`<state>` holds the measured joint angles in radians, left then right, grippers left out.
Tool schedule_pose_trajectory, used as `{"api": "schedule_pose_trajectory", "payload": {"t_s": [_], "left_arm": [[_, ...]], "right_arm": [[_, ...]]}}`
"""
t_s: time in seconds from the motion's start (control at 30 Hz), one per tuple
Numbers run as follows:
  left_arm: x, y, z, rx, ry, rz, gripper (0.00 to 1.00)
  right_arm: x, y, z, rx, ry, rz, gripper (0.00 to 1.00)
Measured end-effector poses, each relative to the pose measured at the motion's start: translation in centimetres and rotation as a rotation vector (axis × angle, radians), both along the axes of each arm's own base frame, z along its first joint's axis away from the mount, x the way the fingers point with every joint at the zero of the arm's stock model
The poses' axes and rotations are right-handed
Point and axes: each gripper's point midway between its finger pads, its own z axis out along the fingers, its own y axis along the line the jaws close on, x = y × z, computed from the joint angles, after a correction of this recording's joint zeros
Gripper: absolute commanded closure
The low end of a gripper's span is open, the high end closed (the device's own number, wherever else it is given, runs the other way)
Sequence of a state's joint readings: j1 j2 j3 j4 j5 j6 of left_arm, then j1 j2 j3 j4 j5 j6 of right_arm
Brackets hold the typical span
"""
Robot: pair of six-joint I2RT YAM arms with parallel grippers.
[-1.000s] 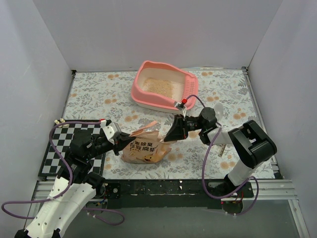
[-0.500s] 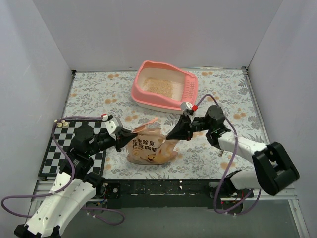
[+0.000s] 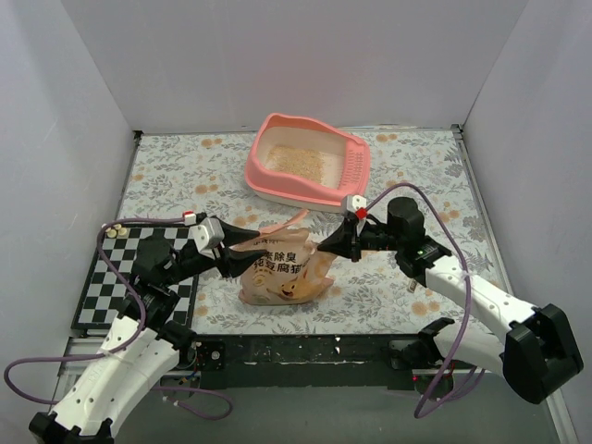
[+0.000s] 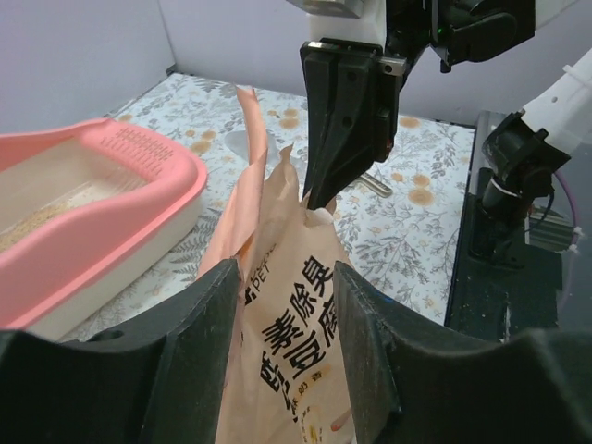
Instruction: Fill the litter box with clean litter
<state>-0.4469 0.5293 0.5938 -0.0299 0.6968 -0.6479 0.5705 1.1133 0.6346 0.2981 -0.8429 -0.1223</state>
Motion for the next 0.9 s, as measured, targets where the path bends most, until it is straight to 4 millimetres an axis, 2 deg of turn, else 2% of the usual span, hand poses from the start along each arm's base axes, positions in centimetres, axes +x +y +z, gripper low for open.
{"api": "schedule_pose_trajectory", "payload": {"t_s": [0.23, 0.37, 0.57, 0.9], "left_arm": [[-0.8, -0.2, -1.8, -0.027, 0.023, -0.033, 0.48], [-0.8, 1.0, -2.5, -0.056, 0.015, 0.053, 0.45], [0.5, 2.7, -4.0, -0.087, 0.053, 0.196, 0.41], [1.9, 1.2, -6.7, -0.069, 0.197, 0.166, 0.41]], "right_arm": [[-0.5, -2.3, -0.8, -0.03, 0.001, -0.117, 0.99], [-0.3, -3.0, -0.7, -0.043, 0.001, -0.165, 0.99], [-0.3, -3.9, -0.6, -0.057, 0.001, -0.21, 0.99], [-0.8, -4.1, -0.6, -0.061, 0.006, -0.201, 0.99]]}}
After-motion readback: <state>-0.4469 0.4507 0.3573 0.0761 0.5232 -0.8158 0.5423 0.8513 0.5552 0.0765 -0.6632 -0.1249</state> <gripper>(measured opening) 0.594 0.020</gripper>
